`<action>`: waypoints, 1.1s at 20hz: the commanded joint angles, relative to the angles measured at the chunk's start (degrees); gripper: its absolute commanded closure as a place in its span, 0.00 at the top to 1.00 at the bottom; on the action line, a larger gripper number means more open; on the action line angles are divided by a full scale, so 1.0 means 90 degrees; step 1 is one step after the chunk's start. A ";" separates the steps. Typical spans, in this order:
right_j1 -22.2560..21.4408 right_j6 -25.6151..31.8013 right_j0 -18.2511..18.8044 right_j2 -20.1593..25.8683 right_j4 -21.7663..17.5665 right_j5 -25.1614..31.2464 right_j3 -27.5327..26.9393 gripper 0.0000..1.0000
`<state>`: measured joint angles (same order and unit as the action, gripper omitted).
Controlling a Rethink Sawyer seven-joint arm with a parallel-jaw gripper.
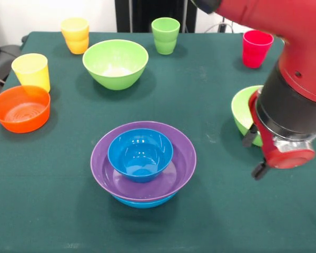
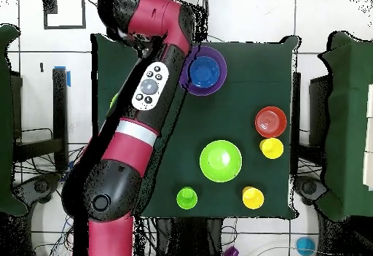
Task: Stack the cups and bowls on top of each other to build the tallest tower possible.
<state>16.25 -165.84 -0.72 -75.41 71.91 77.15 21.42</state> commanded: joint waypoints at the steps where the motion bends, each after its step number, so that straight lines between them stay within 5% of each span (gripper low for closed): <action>1: 0.0105 -0.1058 -0.0235 0.0617 -0.0114 0.0518 -0.0061 1.00; 22: 0.0149 -0.1202 -0.0740 0.1092 -0.0046 0.0447 0.0114 1.00</action>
<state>17.61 -165.84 -5.65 -72.21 72.19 77.14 21.37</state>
